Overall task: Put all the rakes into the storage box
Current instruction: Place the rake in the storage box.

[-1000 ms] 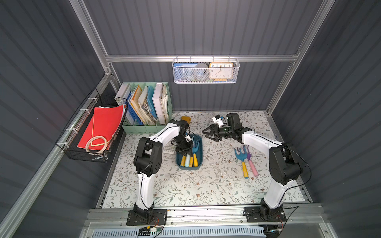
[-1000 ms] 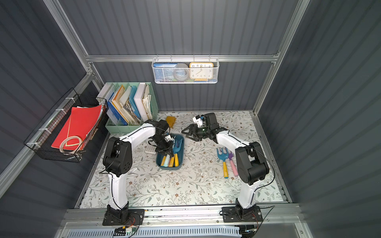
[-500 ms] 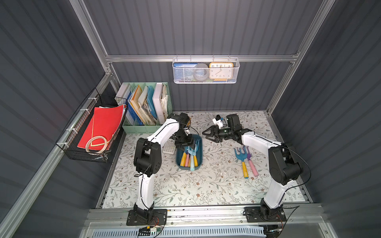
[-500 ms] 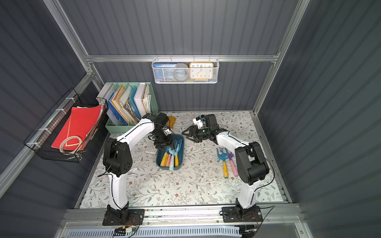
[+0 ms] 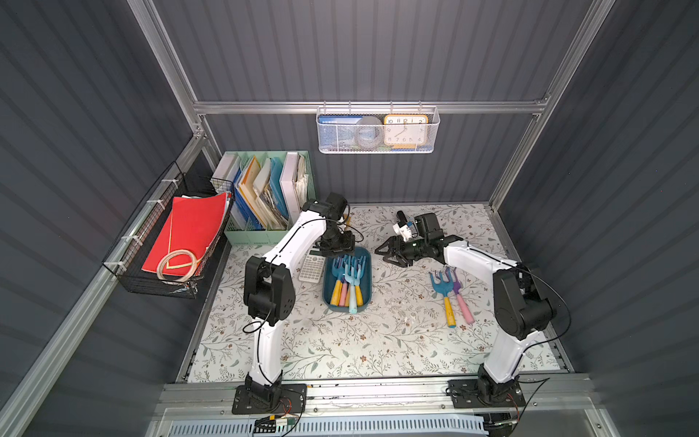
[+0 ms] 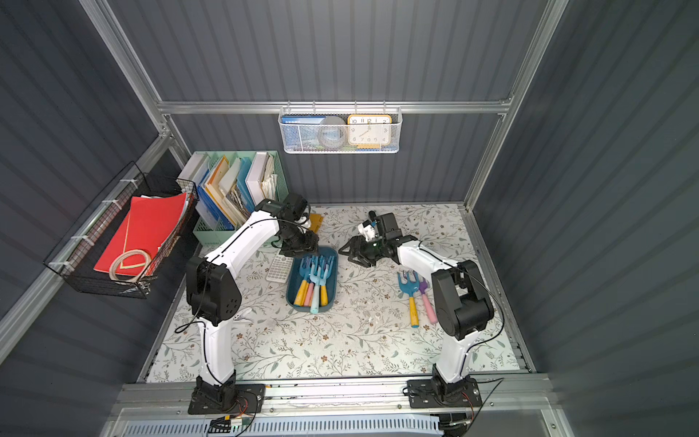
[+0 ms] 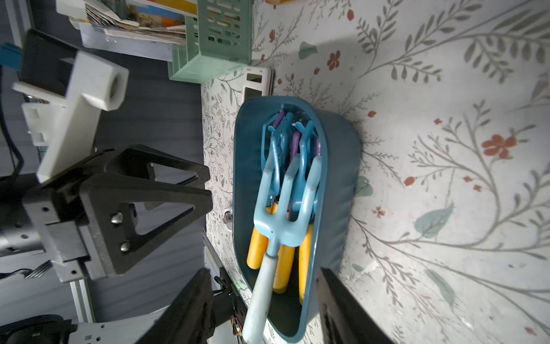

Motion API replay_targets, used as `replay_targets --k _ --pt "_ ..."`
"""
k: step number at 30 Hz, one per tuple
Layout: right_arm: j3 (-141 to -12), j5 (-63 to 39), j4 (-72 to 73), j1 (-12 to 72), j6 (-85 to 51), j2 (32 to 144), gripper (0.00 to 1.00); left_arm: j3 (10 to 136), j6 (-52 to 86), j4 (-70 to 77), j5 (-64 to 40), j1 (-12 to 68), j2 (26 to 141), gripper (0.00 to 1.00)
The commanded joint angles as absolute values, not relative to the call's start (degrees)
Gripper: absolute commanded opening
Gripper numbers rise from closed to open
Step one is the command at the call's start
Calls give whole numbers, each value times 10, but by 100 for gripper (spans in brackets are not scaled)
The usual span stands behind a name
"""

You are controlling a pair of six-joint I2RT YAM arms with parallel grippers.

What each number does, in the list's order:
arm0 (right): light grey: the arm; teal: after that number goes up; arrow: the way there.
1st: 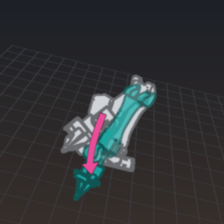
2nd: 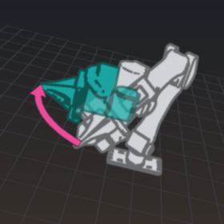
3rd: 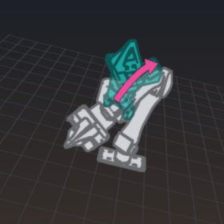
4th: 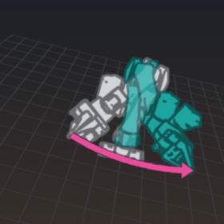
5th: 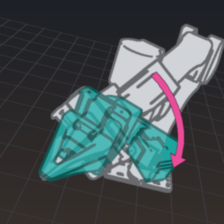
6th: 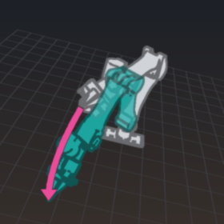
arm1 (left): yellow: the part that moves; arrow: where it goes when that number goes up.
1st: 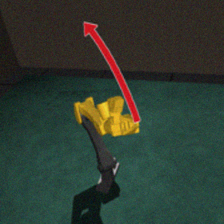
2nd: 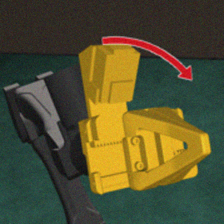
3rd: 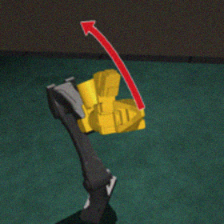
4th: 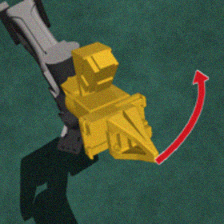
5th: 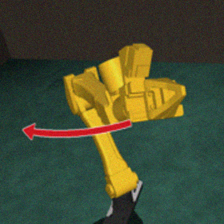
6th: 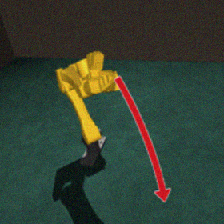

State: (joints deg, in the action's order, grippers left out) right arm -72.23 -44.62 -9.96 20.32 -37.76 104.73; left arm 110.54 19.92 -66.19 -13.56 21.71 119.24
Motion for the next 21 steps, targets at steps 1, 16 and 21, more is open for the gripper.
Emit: replay_targets --k 1,16,21 --pt "-722 -437 -137 206 -347 1043 60 1061 173 -700 -180 217 1203 61" --pt "-716 -431 -163 207 -328 1035 60 1045 134 -686 -284 215 1249 25" --pt "-710 -425 -166 207 -322 1026 60 1044 132 -680 -284 211 1257 27"
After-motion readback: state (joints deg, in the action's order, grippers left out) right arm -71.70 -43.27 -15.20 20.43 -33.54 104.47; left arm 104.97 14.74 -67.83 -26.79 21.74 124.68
